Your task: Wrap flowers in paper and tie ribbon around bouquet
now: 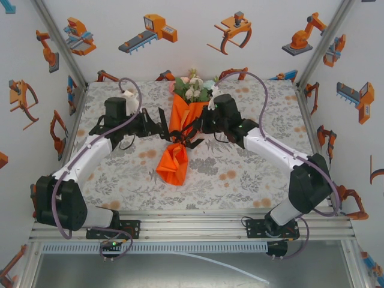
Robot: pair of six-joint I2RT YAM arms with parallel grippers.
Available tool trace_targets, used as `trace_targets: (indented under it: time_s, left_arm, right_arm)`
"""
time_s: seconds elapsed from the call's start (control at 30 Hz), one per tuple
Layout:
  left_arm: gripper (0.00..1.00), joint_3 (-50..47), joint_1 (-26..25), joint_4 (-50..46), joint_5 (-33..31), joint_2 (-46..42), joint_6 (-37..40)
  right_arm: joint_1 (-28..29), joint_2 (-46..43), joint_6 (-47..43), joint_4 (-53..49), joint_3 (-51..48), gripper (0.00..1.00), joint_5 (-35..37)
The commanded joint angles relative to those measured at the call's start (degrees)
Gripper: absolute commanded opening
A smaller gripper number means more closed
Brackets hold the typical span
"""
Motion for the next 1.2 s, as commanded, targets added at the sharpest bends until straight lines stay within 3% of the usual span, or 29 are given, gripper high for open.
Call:
trace_targets:
  time_s: [0.0, 0.27, 0.4, 0.5, 0.57, 0.63, 0.73, 0.87, 1.0, 1.1, 1.17]
  left_arm:
    - [0.00, 0.57, -2.68, 4.30, 19.05, -0.15, 7.13]
    - [0.00, 2.56, -12.40, 1.25, 20.09, 2.39, 11.02]
    - [0.05, 2.27, -17.78, -2.32, 14.81, 3.84, 14.12]
    - [0.21, 2.33, -22.36, -2.52, 8.20, 5.62, 14.81]
    - [0.37, 1.12, -23.93, -0.23, 4.79, 4.70, 14.81]
    - [0.51, -0.25, -23.98, 1.40, 1.83, 1.84, 14.75]
    - [0.59, -1.51, -23.27, 2.32, -2.25, -3.68, 15.64]
    - [0.61, -2.52, -19.69, 3.82, -3.53, -9.64, 12.15]
    - [0.55, 0.02, -13.43, 0.25, -15.89, -8.92, 1.35]
    - [0.51, 5.15, -8.63, -3.94, -10.08, -2.38, -6.00]
    - [0.47, 3.16, -9.21, 1.73, -6.26, -1.34, -6.92]
  right_arm:
    - [0.44, 1.64, 3.16, 0.79, 3.66, 0.00, -0.56]
    - [1.40, 3.91, 4.70, -0.92, 7.26, 0.00, -0.88]
    - [1.49, 4.16, 5.22, -0.85, 7.28, 0.00, -0.89]
    - [1.58, 4.24, 5.23, -0.85, 7.28, 0.00, -1.10]
    - [1.58, 4.19, 5.16, -1.06, 7.19, 0.00, -1.01]
    - [1.58, 3.92, 5.06, -1.20, 7.02, 0.00, -0.75]
    - [1.58, 3.80, 4.79, -1.28, 6.66, 0.00, -0.57]
    - [1.58, 4.04, 4.62, -1.44, 6.71, 0.00, -0.57]
    - [1.82, 4.15, 3.48, 0.00, 6.10, 0.00, -2.02]
    - [2.54, 3.89, 1.88, 1.07, 5.74, 0.00, -2.97]
    - [2.91, 4.11, 2.12, 0.88, 6.27, 0.00, -3.30]
